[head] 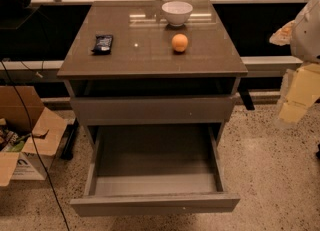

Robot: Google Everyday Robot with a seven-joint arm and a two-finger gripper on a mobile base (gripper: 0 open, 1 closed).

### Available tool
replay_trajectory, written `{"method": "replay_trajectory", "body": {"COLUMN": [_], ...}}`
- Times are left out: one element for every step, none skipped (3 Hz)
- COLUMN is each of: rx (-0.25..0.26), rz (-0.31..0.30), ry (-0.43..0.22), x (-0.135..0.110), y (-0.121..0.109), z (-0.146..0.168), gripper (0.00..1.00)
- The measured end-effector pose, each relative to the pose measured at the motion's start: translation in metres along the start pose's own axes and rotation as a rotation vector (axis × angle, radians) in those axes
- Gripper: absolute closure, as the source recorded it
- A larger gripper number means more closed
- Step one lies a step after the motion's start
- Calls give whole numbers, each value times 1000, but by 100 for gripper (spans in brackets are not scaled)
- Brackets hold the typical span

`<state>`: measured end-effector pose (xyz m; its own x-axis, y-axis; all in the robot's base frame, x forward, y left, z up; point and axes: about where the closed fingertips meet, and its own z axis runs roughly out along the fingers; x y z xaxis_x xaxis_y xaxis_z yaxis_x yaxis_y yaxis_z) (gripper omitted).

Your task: Place rxbar blueberry into middle drawer

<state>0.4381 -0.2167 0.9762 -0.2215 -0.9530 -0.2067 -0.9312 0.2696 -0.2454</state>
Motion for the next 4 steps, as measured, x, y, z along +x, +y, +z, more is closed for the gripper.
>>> {"method": "replay_trajectory", "body": {"rx": [0,-3,-35,-61], "rz": [0,-29,-59,-104], "ry": [0,-35,-108,-173], "x": [0,-23,-63,-116], "y": [0,-2,-9,-16], "z": [0,6,20,33], "gripper": [0,0,0,0]}}
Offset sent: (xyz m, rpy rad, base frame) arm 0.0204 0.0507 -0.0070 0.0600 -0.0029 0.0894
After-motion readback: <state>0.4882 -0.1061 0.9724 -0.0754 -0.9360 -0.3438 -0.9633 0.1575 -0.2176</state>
